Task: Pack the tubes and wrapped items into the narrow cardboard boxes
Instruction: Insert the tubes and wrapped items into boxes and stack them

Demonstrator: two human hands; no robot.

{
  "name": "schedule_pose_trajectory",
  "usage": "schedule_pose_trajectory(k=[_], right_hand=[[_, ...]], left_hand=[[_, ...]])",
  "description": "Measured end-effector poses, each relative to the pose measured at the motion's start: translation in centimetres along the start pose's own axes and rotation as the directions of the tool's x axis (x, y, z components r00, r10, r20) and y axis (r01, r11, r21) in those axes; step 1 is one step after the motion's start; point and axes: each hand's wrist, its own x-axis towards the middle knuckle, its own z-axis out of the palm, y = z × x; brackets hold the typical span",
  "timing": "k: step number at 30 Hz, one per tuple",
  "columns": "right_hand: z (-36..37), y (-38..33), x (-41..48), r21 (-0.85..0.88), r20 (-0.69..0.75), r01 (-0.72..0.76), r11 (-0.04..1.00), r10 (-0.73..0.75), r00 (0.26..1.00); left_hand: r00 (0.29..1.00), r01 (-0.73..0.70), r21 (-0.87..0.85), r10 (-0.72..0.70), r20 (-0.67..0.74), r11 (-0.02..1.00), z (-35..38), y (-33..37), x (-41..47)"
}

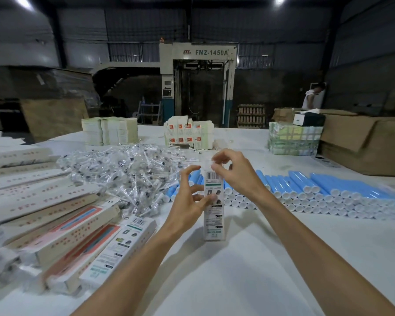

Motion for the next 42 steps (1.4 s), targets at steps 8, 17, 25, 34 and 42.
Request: schedule_pose_trajectory(k=[8, 17, 25, 34, 42], right_hand=[[0.8, 1.5, -1.7, 0.084, -0.06, -0.001, 0.996, 0.006, 0.998], [1.6, 2.2, -4.5, 0.548, 0.032, -0.117, 0.828, 0.119, 0.992], [-0.2, 2.8, -4.6, 0.606, 0.044, -0.201, 0.77, 0.221, 0.974], [-1.2, 4.2, -4.4, 0.445, 0.109, -0.221, 0.868, 0.192, 0.975], [-2.0, 2.8, -3.7, 0.657, 0.055, -0.376, 0.654, 0.455, 0.889]], left_hand=[[1.0, 0.003, -0.018, -0.002, 0.012, 1.0, -0.3, -0.6, 0.1], [0.997, -0.004, -0.035, 0.006, 0.072, 0.999, -0.2, -0.4, 0.2], [0.985, -0.013, 0.023, 0.009, 0.17, 1.0, 0.6, 1.2, 2.4], [0.983, 0.011, -0.006, -0.01, 0.182, 1.0, 1.3, -0.9, 2.9], [0.954, 0.031, 0.003, -0.03, 0.299, 1.0, 0.6, -0.1, 2.6]])
